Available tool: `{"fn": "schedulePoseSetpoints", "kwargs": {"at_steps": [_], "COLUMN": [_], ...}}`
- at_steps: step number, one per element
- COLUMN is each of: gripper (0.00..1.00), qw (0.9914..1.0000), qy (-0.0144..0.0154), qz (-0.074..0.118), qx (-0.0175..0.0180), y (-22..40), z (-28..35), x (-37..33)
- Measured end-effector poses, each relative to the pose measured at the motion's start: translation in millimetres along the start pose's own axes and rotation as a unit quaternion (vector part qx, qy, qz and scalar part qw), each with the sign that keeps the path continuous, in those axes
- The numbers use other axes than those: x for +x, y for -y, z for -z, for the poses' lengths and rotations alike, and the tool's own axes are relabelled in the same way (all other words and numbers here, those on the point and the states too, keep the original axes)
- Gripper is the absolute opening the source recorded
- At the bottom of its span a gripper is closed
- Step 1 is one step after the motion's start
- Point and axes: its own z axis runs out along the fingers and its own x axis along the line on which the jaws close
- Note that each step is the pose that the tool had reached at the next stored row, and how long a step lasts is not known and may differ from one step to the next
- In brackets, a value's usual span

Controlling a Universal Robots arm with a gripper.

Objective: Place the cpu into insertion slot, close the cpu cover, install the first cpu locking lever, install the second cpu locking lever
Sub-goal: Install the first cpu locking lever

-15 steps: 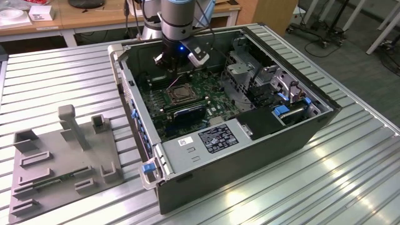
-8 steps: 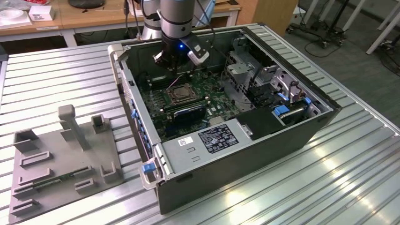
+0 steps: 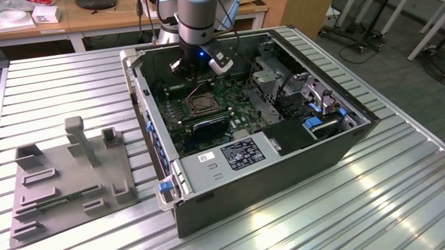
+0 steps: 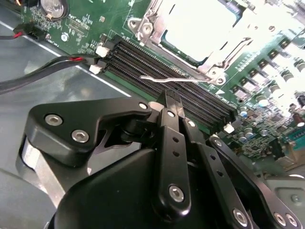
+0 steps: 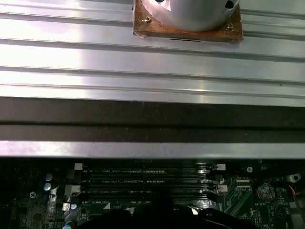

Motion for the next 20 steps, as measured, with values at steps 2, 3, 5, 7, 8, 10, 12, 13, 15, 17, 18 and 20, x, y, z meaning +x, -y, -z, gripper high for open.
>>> {"fn": "schedulePoseSetpoints", "kwargs": {"at_steps": [2,3,5,7,8,10,12,13,15,17,18,20], "gripper": [0.11,0.11,0.11,0.11,0.11,0.11,0.11,0.11,0.11,0.11,0.11,0.11], "qw": [1.0,1.0,1.0,1.0,1.0,1.0,1.0,1.0,1.0,1.0,1.0,1.0], "qy": [0.0,0.0,0.0,0.0,0.0001,0.0,0.0001,0.0,0.0,0.0,0.0,-0.0001], "qz": [0.0,0.0,0.0,0.0,0.0,0.0,0.0,0.0,0.0,0.0,0.0,0.0], "qx": [0.0001,0.0001,0.0,0.0001,0.0,0.0,0.0,0.0,0.0001,0.0,0.0001,0.0002], "y": [2.5,3.9,5.7,6.1,6.3,6.6,6.9,7.0,7.2,7.4,7.5,7.5], "z": [0.8,1.1,1.6,1.7,1.4,0.5,-0.8,-1.3,-2.0,-2.9,-3.2,-3.2], "x": [0.6,0.9,1.2,1.3,1.3,1.4,1.5,1.5,1.6,1.5,1.5,1.5]}}
